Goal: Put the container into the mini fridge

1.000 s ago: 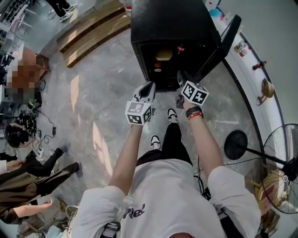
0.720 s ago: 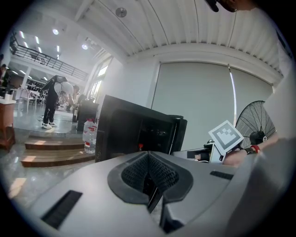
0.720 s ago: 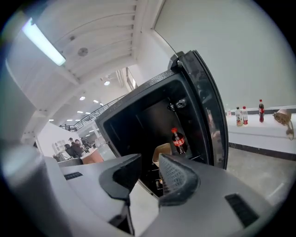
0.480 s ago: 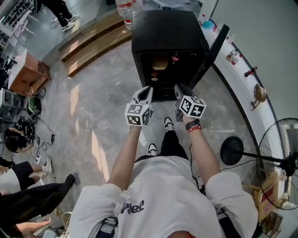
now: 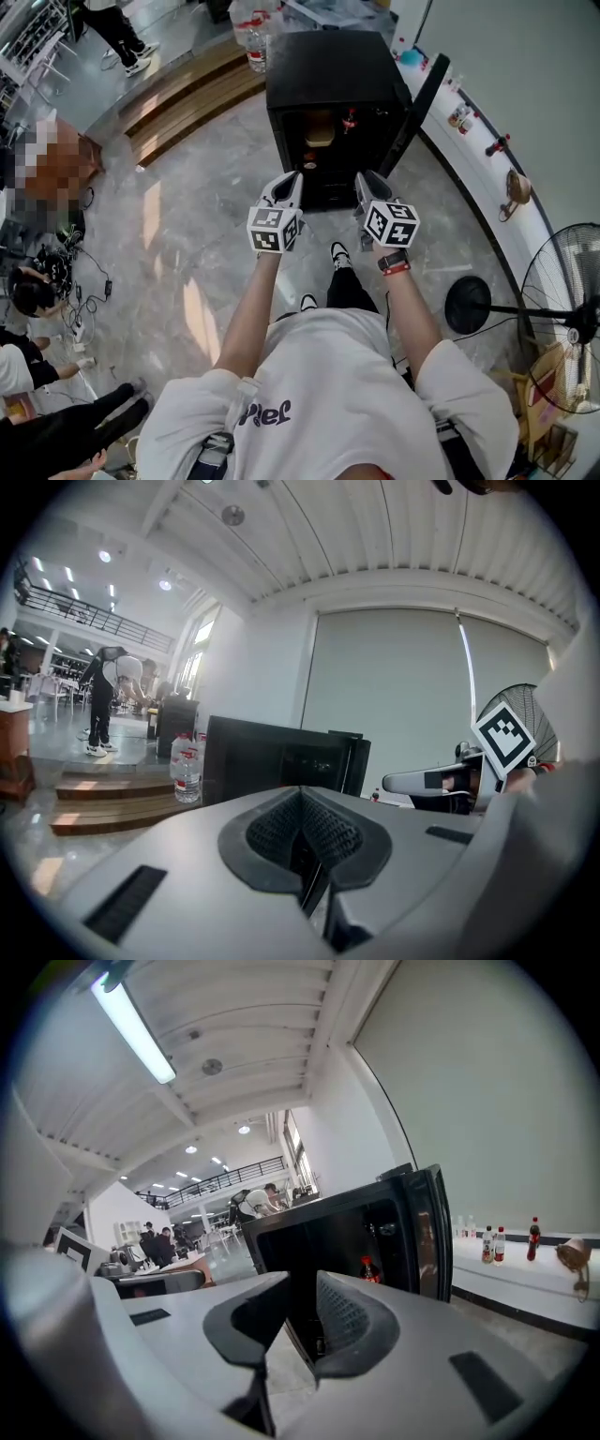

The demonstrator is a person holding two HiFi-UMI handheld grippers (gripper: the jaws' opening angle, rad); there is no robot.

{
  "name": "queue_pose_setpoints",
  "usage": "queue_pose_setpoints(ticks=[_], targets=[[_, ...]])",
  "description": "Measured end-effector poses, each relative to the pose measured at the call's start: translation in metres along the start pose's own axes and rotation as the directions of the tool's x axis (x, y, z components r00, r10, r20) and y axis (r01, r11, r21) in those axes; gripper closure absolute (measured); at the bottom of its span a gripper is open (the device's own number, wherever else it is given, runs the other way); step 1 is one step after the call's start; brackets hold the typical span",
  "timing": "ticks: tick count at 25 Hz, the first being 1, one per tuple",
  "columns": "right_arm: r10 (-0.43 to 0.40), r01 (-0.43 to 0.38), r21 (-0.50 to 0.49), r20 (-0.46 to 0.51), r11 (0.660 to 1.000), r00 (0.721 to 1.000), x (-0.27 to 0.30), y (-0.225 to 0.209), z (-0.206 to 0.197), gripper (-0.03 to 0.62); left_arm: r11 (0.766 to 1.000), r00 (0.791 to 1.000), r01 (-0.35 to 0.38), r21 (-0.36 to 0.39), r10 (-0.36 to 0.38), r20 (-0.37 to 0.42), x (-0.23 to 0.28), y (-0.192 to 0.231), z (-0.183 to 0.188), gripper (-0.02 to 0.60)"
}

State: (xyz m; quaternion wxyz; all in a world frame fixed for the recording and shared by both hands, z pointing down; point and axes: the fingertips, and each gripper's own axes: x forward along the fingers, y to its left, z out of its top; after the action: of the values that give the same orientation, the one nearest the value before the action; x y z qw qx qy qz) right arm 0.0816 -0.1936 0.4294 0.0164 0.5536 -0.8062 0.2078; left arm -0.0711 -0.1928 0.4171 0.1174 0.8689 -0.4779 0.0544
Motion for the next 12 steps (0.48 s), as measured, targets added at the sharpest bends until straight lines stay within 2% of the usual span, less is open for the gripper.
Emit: queue_pose_setpoints(ticks=[7,12], targets=[[0.002,-0.002,-0.038,0.0,0.999,1.0,-0.026,0.015,0.004,0.508,1.0,1.0,0.015,0.002,-0.015,0.024,-0.017,-0.009,0.018,0.561],[-0.001,0.001,-0.045,0.006,0.999,1.0,-0.04,0.015,-0.002,0.528,1.0,0.999,0.014,0.008,-0.014,0.03,-0.024,-0.012,0.014,0.561]])
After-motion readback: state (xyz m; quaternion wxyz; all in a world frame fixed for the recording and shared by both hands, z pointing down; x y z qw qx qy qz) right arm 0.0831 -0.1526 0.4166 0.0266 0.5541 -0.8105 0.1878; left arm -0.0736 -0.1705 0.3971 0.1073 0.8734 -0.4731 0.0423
